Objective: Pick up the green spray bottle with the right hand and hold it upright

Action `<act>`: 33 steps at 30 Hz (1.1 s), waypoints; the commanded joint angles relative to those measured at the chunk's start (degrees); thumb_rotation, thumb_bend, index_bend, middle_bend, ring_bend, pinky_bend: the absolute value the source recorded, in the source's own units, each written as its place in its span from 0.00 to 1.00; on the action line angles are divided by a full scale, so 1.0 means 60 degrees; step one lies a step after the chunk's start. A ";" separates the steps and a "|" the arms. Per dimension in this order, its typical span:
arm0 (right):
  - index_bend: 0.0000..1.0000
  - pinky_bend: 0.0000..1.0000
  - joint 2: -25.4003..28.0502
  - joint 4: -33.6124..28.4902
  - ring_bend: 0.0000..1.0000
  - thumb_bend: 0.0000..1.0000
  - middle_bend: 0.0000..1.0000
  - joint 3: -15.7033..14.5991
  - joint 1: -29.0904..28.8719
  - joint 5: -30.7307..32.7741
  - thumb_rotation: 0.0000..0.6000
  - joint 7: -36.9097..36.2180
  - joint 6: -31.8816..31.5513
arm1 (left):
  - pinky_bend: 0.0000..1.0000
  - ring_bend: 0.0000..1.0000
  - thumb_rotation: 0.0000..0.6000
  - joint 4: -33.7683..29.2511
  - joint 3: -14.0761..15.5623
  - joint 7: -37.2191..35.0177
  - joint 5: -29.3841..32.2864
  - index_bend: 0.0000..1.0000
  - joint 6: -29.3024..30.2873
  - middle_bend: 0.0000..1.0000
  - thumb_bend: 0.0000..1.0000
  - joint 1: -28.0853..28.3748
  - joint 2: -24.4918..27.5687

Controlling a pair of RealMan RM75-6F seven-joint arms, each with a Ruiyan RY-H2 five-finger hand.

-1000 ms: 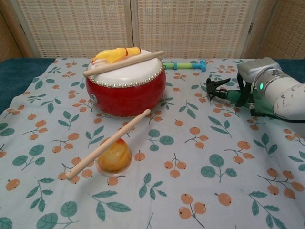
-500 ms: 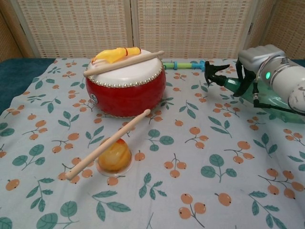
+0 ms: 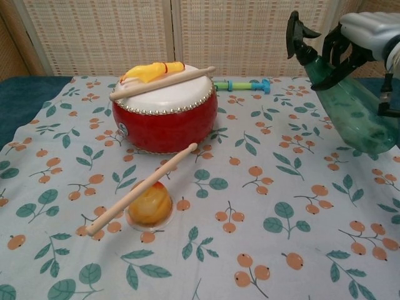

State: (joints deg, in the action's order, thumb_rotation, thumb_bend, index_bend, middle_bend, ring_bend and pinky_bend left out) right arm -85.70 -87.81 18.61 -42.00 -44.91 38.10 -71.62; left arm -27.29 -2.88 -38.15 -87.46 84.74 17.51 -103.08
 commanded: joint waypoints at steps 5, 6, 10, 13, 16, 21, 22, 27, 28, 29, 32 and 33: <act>0.67 0.13 0.0220 -0.0320 0.28 0.10 0.54 -0.0010 0.1009 -0.2124 1.00 -0.3245 -0.0761 | 0.03 0.00 1.00 0.0046 0.0024 0.0097 -0.0006 0.00 -0.0082 0.00 0.23 0.0020 -0.0050; 0.67 0.13 0.0183 -0.0228 0.28 0.10 0.54 -0.0036 0.1102 -0.2477 1.00 -0.3704 -0.0891 | 0.03 0.00 1.00 0.0052 0.0026 0.0108 -0.0007 0.00 -0.0084 0.00 0.23 0.0023 -0.0056; 0.66 0.14 -0.0118 0.0599 0.29 0.09 0.54 -0.0153 0.1401 -0.4081 1.00 -0.6008 -0.1492 | 0.03 0.00 1.00 0.0084 0.0036 0.0149 -0.0013 0.00 -0.0094 0.00 0.22 0.0029 -0.0095; 0.66 0.14 -0.0610 0.1572 0.29 0.10 0.54 -0.0151 0.1503 -0.4721 1.00 -0.7806 -0.1763 | 0.03 0.00 1.00 0.0098 0.0033 0.0156 -0.0008 0.00 -0.0099 0.00 0.22 0.0030 -0.0107; 0.66 0.14 -0.1221 0.2776 0.29 0.10 0.54 -0.0123 0.1525 -0.4988 1.00 -0.9809 -0.1701 | 0.03 0.00 1.00 0.0120 0.0039 0.0163 -0.0001 0.00 -0.0133 0.00 0.22 0.0027 -0.0117; 0.66 0.14 -0.2356 0.5235 0.29 0.09 0.54 -0.0284 0.1377 -0.5474 1.00 -1.2180 -0.1616 | 0.03 0.00 1.00 0.0174 0.0041 0.0181 0.0013 0.00 -0.0225 0.00 0.22 0.0051 -0.0149; 0.66 0.14 -0.2644 0.5875 0.29 0.10 0.54 -0.0316 0.1321 -0.5565 1.00 -1.2680 -0.1597 | 0.03 0.00 1.00 0.0186 0.0042 0.0183 0.0015 0.00 -0.0244 0.00 0.22 0.0058 -0.0162; 0.66 0.14 -0.3621 0.7903 0.29 0.09 0.54 -0.0402 0.1075 -0.5679 1.00 -1.4349 -0.1173 | 0.03 0.00 1.00 0.0238 0.0039 0.0202 0.0034 0.00 -0.0315 0.00 0.22 0.0071 -0.0203; 0.66 0.14 -0.3810 0.8273 0.29 0.10 0.54 -0.0402 0.1020 -0.5696 1.00 -1.4559 -0.1131 | 0.03 0.00 1.00 0.0251 0.0037 0.0197 0.0039 0.00 -0.0326 0.00 0.22 0.0076 -0.0208; 0.66 0.14 -0.3932 0.8507 0.29 0.10 0.54 -0.0398 0.0982 -0.5708 1.00 -1.4698 -0.1114 | 0.03 0.00 1.00 0.0259 0.0039 0.0193 0.0040 0.00 -0.0341 0.00 0.22 0.0079 -0.0212; 0.66 0.14 -0.4191 0.9019 0.29 0.10 0.54 -0.0363 0.0882 -0.5740 1.00 -1.5000 -0.1133 | 0.03 0.00 1.00 0.0286 0.0043 0.0187 0.0041 0.00 -0.0384 0.00 0.22 0.0096 -0.0228; 0.66 0.14 -0.4282 0.9188 0.29 0.09 0.54 -0.0320 0.0833 -0.5733 1.00 -1.5108 -0.1152 | 0.03 0.00 1.00 0.0293 0.0048 0.0170 0.0035 0.00 -0.0393 0.00 0.22 0.0106 -0.0232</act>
State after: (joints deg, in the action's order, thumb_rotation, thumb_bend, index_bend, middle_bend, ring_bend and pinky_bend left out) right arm -109.50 -34.88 16.59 -36.11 -78.63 -50.90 -78.89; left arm -25.55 -2.60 -37.11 -87.24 82.39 18.12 -104.46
